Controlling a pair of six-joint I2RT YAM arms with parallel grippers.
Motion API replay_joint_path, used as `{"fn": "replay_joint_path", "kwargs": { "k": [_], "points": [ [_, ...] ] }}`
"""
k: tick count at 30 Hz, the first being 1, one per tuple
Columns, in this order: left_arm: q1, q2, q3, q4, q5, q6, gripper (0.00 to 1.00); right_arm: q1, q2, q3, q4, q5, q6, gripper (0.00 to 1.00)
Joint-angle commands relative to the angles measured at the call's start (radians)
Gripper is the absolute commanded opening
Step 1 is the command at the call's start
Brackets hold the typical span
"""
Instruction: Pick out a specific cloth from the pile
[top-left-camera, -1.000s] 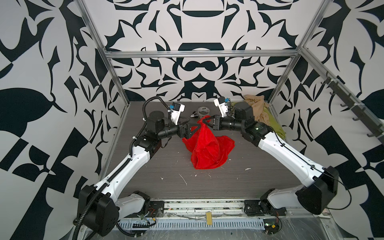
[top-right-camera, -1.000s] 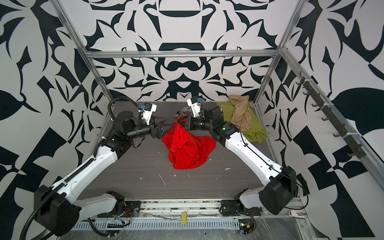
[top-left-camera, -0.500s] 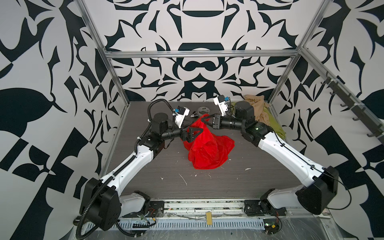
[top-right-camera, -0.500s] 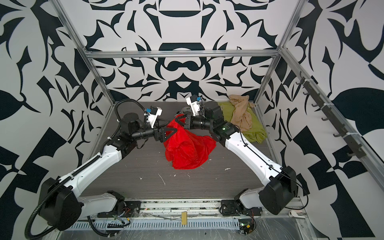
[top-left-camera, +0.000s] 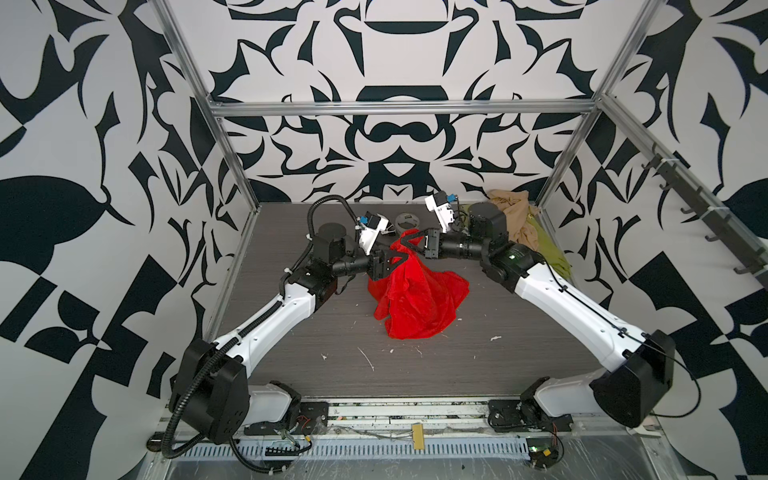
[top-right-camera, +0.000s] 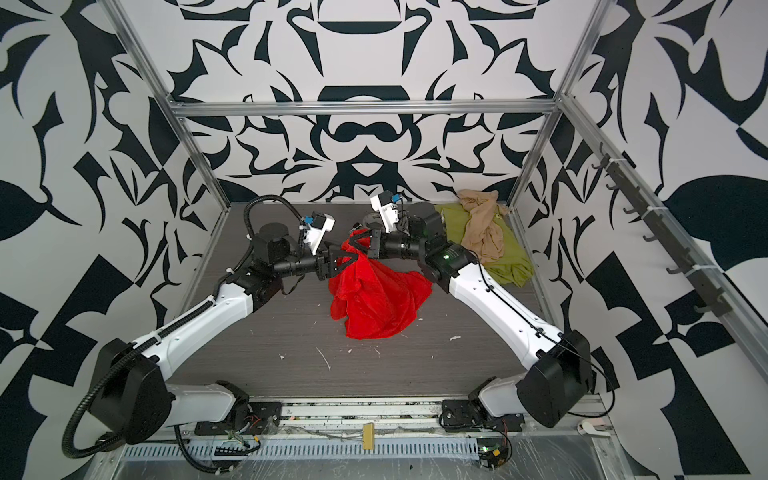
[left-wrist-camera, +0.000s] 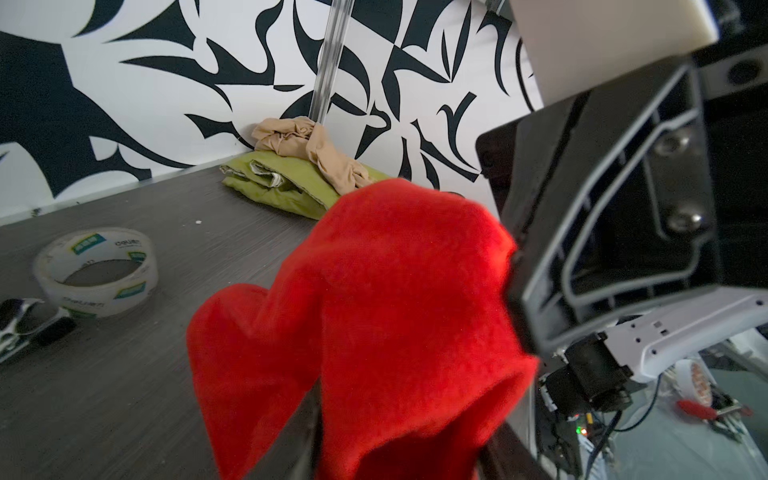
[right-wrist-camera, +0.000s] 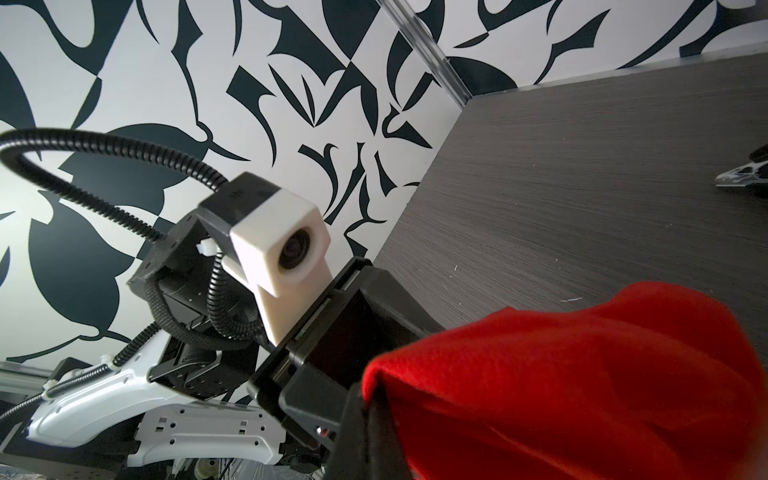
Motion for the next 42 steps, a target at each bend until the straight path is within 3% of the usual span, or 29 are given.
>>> {"fn": "replay_joint_path", "kwargs": {
  "k": [1, 4, 9, 13, 18, 25, 32, 42],
  "points": [
    [-0.007, -0.005, 0.018, 0.025, 0.0, -0.01, 0.32, 0.005, -0.006, 0.033, 0.066, -0.026, 0.002, 0.0],
    [-0.009, -0.017, 0.008, 0.026, -0.009, -0.012, 0.24, 0.005, -0.007, 0.03, 0.06, -0.021, -0.002, 0.01],
    [-0.011, -0.049, -0.022, 0.027, -0.042, -0.015, 0.22, 0.005, -0.015, 0.033, 0.034, -0.014, -0.026, 0.17],
    [-0.017, -0.092, -0.05, 0.027, -0.068, -0.029, 0.19, 0.004, -0.027, 0.03, 0.003, 0.006, -0.054, 0.39],
    [-0.021, -0.127, -0.099, 0.032, -0.097, -0.044, 0.16, 0.003, -0.06, 0.024, -0.054, 0.039, -0.097, 0.57],
    [-0.021, -0.184, -0.174, 0.005, -0.167, -0.051, 0.13, -0.024, -0.145, -0.012, -0.211, 0.137, -0.196, 0.6],
    [-0.021, -0.21, -0.24, -0.04, -0.209, -0.042, 0.12, -0.101, -0.223, -0.123, -0.26, 0.177, -0.193, 0.6],
    [-0.021, -0.229, -0.317, -0.059, -0.253, -0.055, 0.12, -0.257, -0.16, -0.269, -0.348, 0.265, -0.237, 0.59]
  ]
}}
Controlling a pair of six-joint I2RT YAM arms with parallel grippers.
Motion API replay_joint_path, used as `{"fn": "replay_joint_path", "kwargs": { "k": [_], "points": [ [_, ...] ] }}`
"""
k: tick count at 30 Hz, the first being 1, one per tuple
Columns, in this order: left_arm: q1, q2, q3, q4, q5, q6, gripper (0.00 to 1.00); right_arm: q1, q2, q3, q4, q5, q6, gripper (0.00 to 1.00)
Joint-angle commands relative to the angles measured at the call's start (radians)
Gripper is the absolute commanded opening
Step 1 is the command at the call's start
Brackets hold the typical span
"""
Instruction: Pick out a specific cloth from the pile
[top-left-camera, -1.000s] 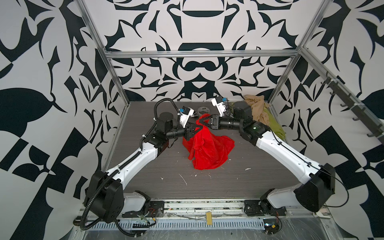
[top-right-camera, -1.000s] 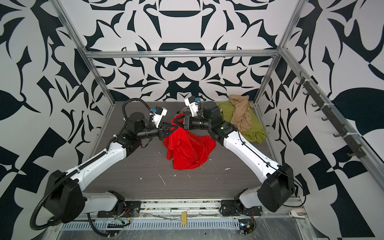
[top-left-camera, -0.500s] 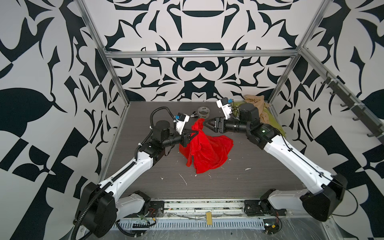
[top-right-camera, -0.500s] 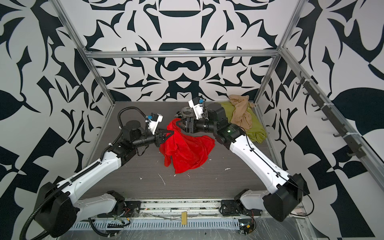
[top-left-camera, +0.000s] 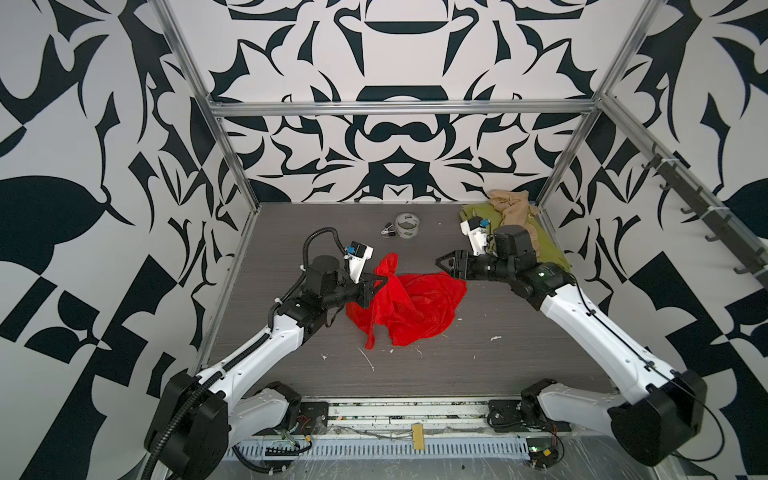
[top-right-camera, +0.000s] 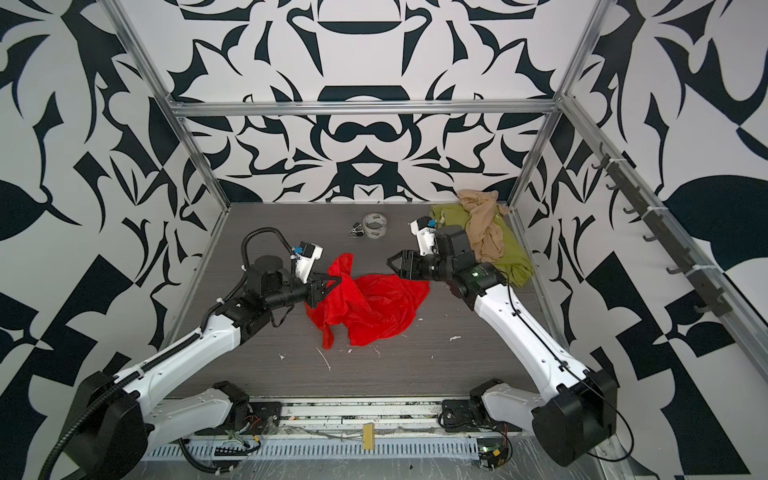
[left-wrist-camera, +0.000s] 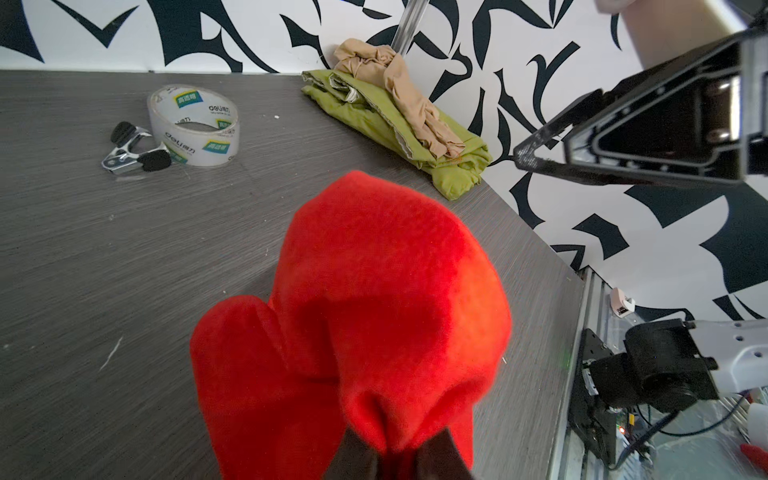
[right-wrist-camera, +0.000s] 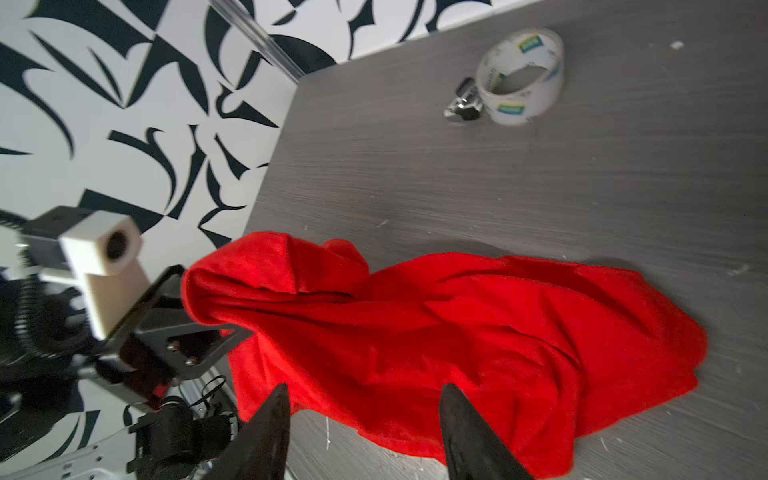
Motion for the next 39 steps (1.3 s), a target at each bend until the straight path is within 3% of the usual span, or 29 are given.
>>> {"fn": "replay_joint_path", "kwargs": {
  "k": [1, 9, 20, 26, 32, 39],
  "points": [
    [-0.002, -0.024, -0.017, 0.001, -0.018, -0.006, 0.11, -0.068, 0.043, -0.04, -0.036, 0.06, -0.037, 0.59],
    [-0.002, -0.008, -0.032, -0.012, -0.028, -0.002, 0.11, -0.133, 0.214, -0.069, -0.019, 0.179, -0.107, 0.63],
    [-0.003, 0.048, -0.105, -0.015, -0.067, -0.085, 0.08, -0.135, 0.377, -0.026, 0.006, 0.161, -0.132, 0.76],
    [-0.002, 0.074, -0.136, -0.04, -0.088, -0.129, 0.12, -0.135, 0.425, -0.001, 0.009, 0.133, -0.133, 0.84],
    [-0.002, 0.093, -0.14, -0.102, -0.17, -0.138, 0.15, -0.134, 0.457, 0.029, 0.006, 0.118, -0.136, 0.85],
    [-0.003, 0.182, -0.151, -0.088, -0.171, -0.14, 0.25, -0.123, 0.481, 0.053, 0.012, 0.118, -0.138, 0.85]
  ]
}}
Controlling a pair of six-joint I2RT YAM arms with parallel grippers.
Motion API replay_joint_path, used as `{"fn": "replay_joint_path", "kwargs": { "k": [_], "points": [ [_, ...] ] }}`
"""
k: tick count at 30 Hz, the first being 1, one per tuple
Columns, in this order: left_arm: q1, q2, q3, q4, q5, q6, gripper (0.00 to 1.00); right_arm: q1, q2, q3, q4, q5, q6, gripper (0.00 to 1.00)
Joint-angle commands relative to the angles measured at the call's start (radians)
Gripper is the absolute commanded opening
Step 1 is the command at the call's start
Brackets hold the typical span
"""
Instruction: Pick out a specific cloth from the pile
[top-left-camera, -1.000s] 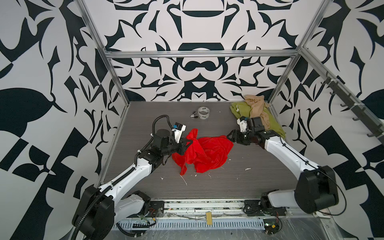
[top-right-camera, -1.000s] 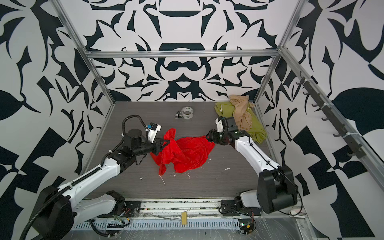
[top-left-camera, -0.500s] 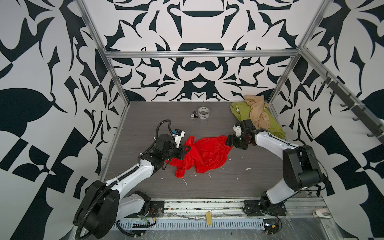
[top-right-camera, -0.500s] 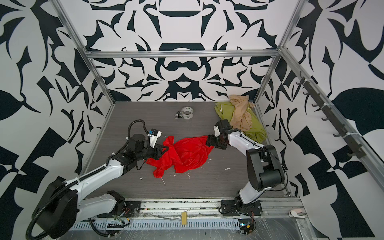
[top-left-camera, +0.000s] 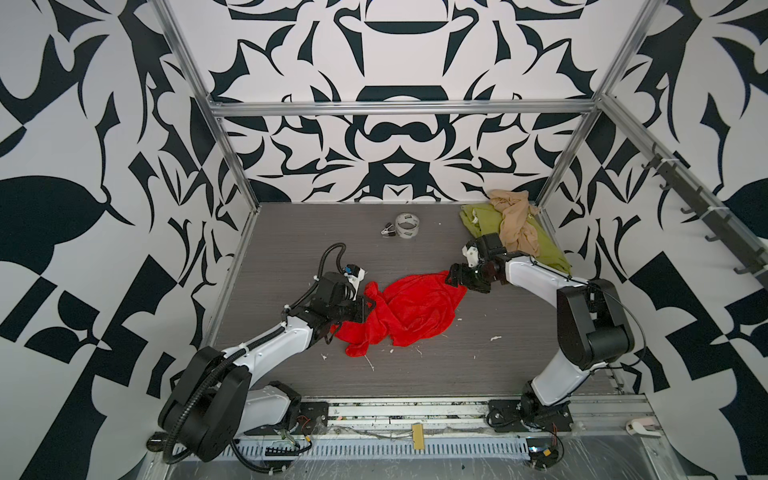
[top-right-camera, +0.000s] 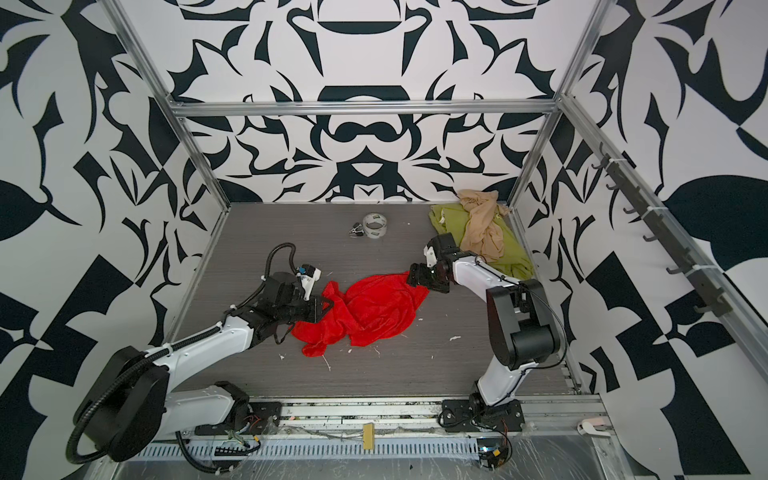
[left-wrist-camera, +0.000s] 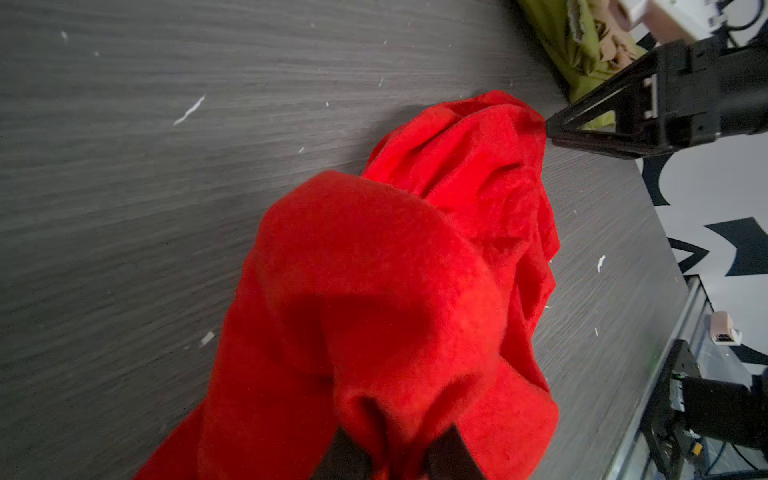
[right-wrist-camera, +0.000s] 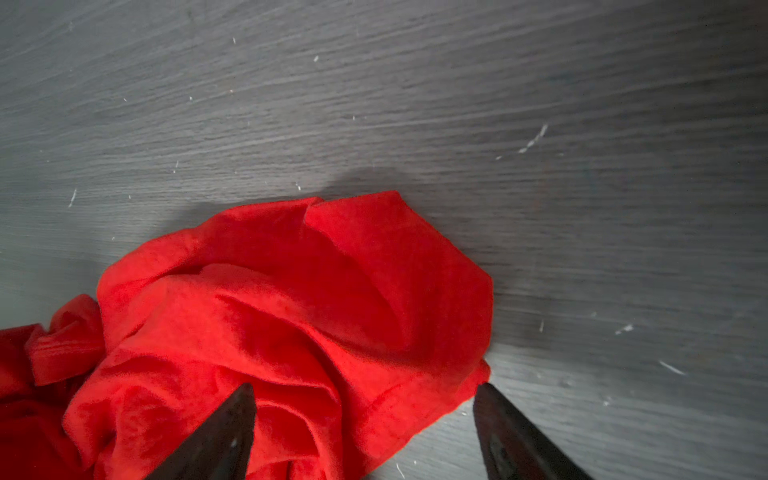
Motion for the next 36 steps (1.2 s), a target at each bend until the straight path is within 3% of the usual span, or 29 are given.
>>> {"fn": "replay_joint_path", "kwargs": {
  "k": [1, 8, 10, 18, 20, 29, 32, 36],
  "points": [
    [-0.002, 0.04, -0.029, -0.01, -0.007, -0.009, 0.29, 0.013, -0.003, 0.043, 0.011, -0.01, -0.015, 0.85],
    [-0.002, -0.046, -0.036, -0.011, -0.011, 0.009, 0.63, 0.046, 0.019, 0.06, 0.019, -0.005, -0.019, 0.86],
    [-0.003, -0.088, -0.037, -0.032, -0.028, 0.01, 0.69, 0.053, 0.02, 0.065, 0.018, -0.006, -0.018, 0.86],
    [-0.001, -0.218, 0.006, -0.134, -0.184, 0.037, 0.96, 0.068, 0.014, 0.065, -0.001, 0.036, -0.029, 0.87],
    [-0.001, -0.238, 0.016, -0.136, -0.201, 0.04, 1.0, 0.073, 0.033, 0.074, 0.0, 0.035, -0.029, 0.87],
    [0.0, -0.264, 0.042, -0.137, -0.237, 0.044, 0.99, 0.116, 0.1, 0.119, -0.004, 0.035, -0.04, 0.83],
    [0.0, -0.289, 0.043, -0.131, -0.287, 0.04, 1.0, 0.128, 0.028, 0.084, 0.032, 0.012, -0.041, 0.82],
    [0.0, -0.349, 0.043, -0.159, -0.45, 0.034, 0.99, 0.129, -0.143, -0.028, 0.115, -0.015, -0.034, 0.8]
  ]
}}
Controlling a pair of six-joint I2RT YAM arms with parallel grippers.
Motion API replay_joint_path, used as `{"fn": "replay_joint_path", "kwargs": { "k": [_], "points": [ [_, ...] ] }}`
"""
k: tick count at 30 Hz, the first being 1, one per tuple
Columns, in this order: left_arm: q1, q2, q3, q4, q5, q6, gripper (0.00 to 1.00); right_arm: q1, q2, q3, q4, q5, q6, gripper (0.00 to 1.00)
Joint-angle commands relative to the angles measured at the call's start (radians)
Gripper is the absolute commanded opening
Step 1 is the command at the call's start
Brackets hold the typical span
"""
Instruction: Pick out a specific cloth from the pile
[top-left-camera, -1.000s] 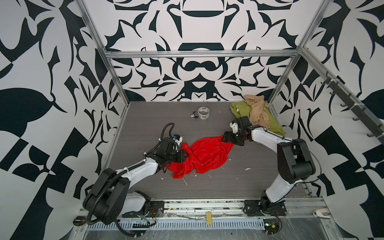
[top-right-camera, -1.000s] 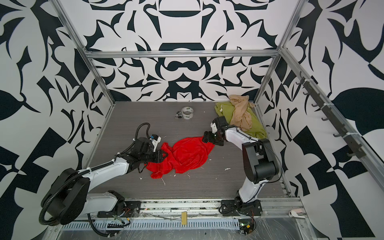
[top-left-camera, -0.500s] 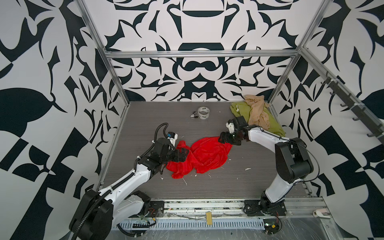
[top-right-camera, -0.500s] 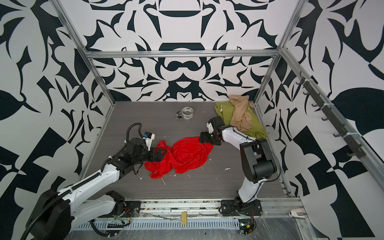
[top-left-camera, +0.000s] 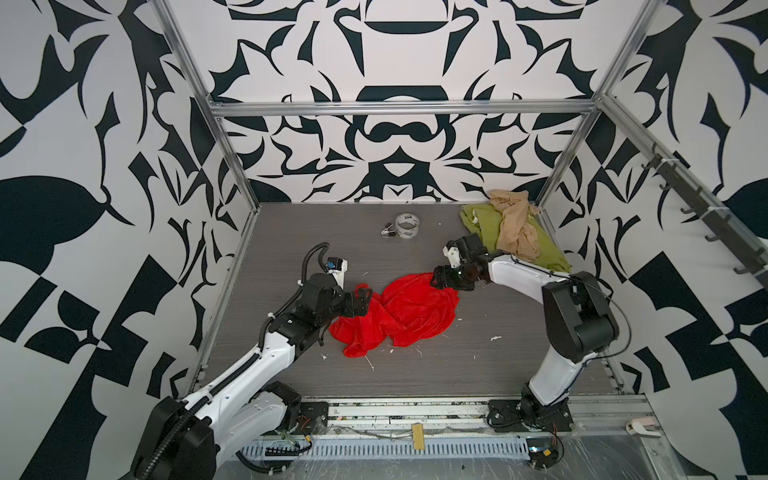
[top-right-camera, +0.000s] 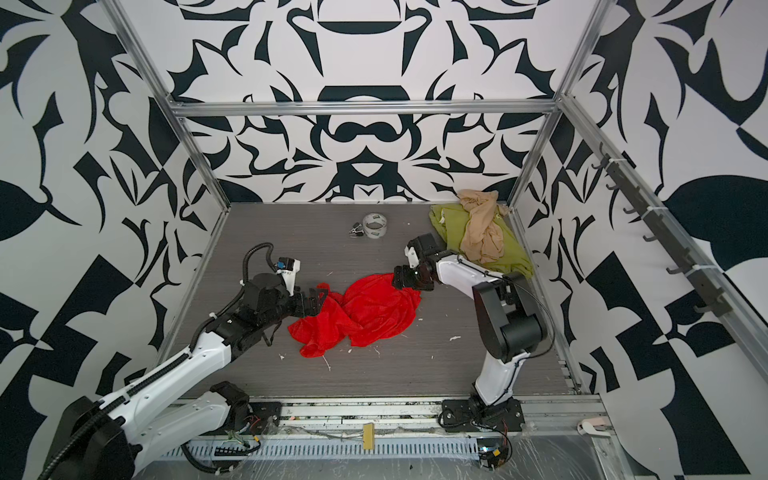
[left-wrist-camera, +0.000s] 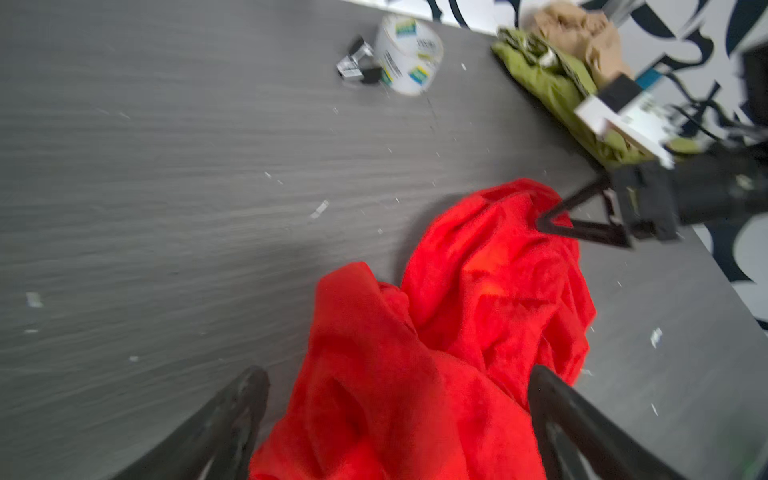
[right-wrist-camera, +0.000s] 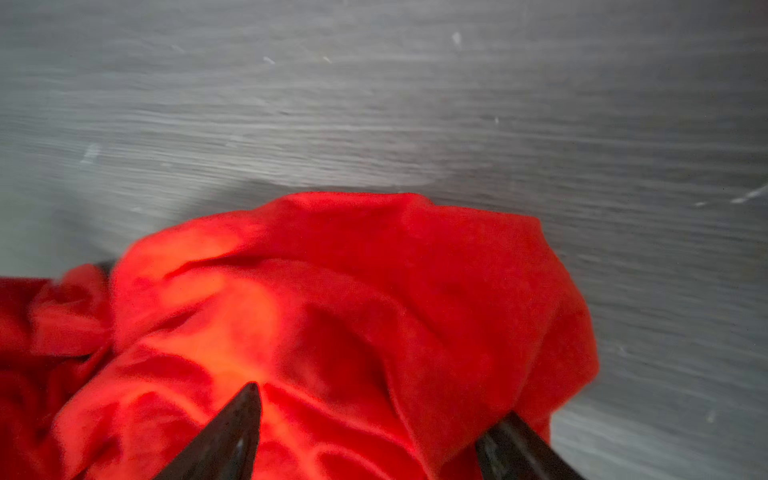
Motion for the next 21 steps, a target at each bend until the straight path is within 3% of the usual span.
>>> {"fn": "replay_joint_path", "kwargs": {
  "k": [1, 9, 11, 13, 15, 18, 19, 21],
  "points": [
    [0.001, -0.059, 0.027, -0.029, -0.153, 0.009, 1.0, 0.006, -0.154, -0.035, 0.038, -0.017, -0.01, 0.8],
    [0.009, -0.13, 0.035, -0.033, -0.314, 0.086, 1.0, 0.007, -0.332, -0.124, -0.03, 0.055, -0.017, 0.79],
    [0.014, -0.131, 0.03, -0.033, -0.335, 0.129, 1.0, 0.006, -0.379, -0.157, -0.029, 0.118, -0.026, 0.79],
    [0.023, -0.129, -0.001, -0.009, -0.386, 0.186, 0.99, 0.005, -0.459, -0.212, -0.013, 0.261, -0.069, 0.79],
    [0.061, -0.121, -0.046, 0.05, -0.413, 0.241, 1.0, 0.004, -0.561, -0.325, 0.119, 0.355, -0.143, 0.81],
    [0.184, -0.094, -0.141, 0.215, -0.364, 0.343, 0.99, 0.004, -0.731, -0.598, 0.474, 0.472, -0.367, 0.86],
    [0.229, -0.07, -0.184, 0.31, -0.341, 0.38, 1.0, 0.004, -0.765, -0.683, 0.608, 0.584, -0.384, 0.97],
    [0.322, 0.014, -0.21, 0.406, -0.275, 0.393, 1.0, -0.022, -0.758, -0.808, 0.849, 0.702, -0.393, 1.0]
  ]
}}
